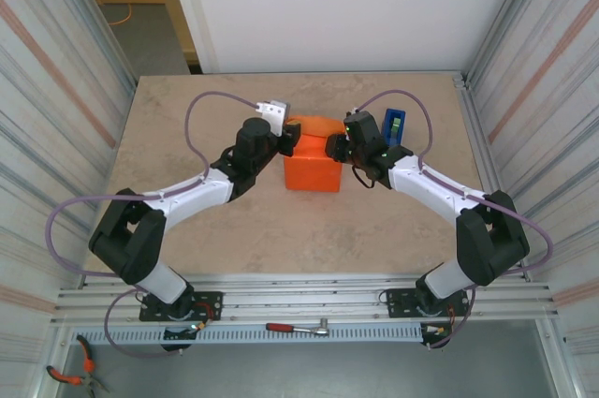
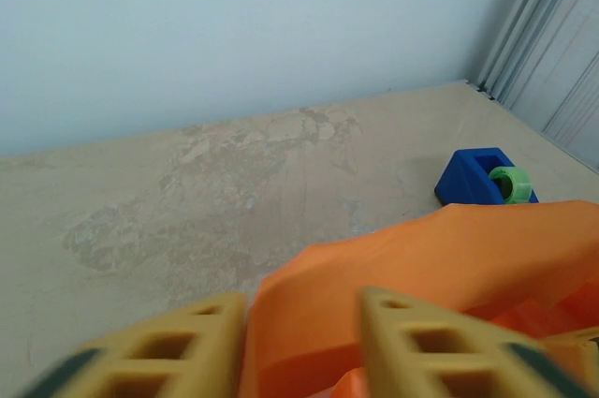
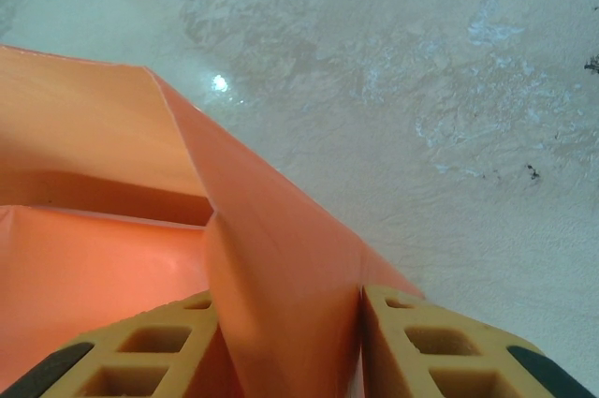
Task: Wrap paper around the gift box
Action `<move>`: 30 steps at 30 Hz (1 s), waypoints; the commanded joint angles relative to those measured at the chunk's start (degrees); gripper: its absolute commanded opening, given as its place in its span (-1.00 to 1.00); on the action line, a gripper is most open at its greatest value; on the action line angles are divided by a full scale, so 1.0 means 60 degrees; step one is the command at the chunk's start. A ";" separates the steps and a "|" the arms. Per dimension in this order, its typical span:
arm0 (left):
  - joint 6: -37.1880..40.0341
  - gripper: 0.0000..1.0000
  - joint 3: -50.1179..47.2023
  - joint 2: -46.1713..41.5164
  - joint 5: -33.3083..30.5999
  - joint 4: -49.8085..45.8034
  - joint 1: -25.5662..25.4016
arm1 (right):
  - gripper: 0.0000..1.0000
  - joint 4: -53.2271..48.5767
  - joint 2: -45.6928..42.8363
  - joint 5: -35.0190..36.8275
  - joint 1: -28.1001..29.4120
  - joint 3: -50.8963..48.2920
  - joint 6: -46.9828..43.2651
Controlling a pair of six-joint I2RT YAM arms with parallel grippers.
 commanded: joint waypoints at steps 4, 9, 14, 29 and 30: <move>0.0171 -0.49 0.0310 -0.0050 0.0143 -0.0122 0.0097 | -0.27 -0.0873 0.0349 -0.0177 0.0184 -0.0301 0.0077; -0.0225 0.37 -0.0432 -0.0696 0.0027 0.0133 0.0097 | -0.27 -0.0915 0.0369 -0.0205 0.0177 -0.0265 0.0048; -0.0548 0.47 -0.0950 -0.0805 -0.0010 0.0369 0.0009 | -0.28 -0.0954 0.0422 -0.0278 0.0176 -0.0188 0.0034; -0.0016 0.41 -0.0280 0.0876 -0.1522 -0.0024 -0.0408 | -0.20 -0.1680 0.0133 -0.0495 0.0057 0.0599 -0.0011; 0.0014 0.39 -0.0396 0.0831 -0.1652 -0.0031 -0.0486 | -0.11 -0.1755 0.0016 -0.0570 -0.0029 0.0693 0.0038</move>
